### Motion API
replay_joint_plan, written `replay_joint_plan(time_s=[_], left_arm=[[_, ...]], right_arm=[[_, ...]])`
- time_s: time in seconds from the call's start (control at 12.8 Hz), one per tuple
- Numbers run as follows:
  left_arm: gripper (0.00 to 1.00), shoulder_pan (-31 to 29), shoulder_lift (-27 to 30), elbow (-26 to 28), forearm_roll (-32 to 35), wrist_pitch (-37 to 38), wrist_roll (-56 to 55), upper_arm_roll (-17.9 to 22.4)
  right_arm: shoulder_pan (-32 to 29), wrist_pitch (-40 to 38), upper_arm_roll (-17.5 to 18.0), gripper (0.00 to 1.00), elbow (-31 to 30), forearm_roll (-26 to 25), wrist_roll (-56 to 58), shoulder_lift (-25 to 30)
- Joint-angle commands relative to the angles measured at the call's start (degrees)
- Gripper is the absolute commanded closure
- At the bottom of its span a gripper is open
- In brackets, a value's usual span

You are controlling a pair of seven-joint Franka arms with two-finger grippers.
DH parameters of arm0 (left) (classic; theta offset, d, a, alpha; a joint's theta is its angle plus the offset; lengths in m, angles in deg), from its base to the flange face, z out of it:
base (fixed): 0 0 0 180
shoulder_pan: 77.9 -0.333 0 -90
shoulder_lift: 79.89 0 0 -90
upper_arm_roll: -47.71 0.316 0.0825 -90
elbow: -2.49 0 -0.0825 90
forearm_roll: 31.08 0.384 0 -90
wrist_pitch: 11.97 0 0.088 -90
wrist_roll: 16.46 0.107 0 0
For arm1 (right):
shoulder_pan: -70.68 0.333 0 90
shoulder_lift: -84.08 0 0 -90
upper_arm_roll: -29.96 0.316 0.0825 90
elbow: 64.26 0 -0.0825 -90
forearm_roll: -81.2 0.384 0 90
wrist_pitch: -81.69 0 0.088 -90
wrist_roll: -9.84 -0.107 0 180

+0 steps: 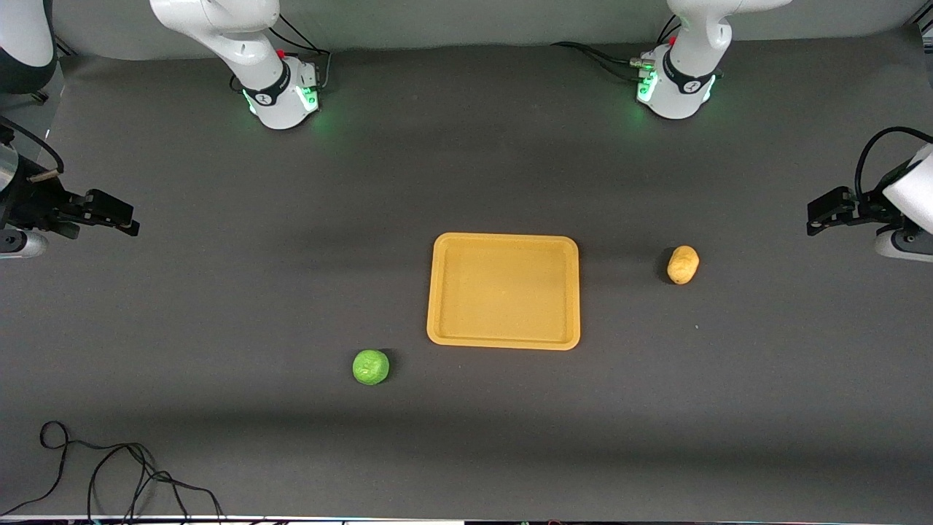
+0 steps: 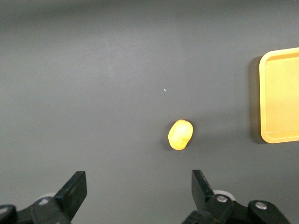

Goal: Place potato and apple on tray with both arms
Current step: 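Move the left gripper toward the yellow potato beside the tray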

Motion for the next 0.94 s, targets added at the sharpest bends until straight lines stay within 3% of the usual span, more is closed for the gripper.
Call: replay_joint_plan(time_s=[0.0,0.47,0.86], left_arm=[[0.0,-0.14,0.24,0.09,-2.83,-0.44,-0.32,0.17],[0.0,-0.15,0.33,1.92,-2.06,-0.43,-0.41,0.35],[0.01,3.27,0.95,18.07,-2.15,-11.13,-0.67,-0.01]], right_arm=[[0.69,-1.16,-0.75,0.0,1.2,1.17,0.21,-0.15],[0.69,-1.16,-0.75,0.0,1.55,1.17,0.12,-0.41],[0.69,-1.16,-0.75,0.0,1.64,1.26,0.12,-0.59]])
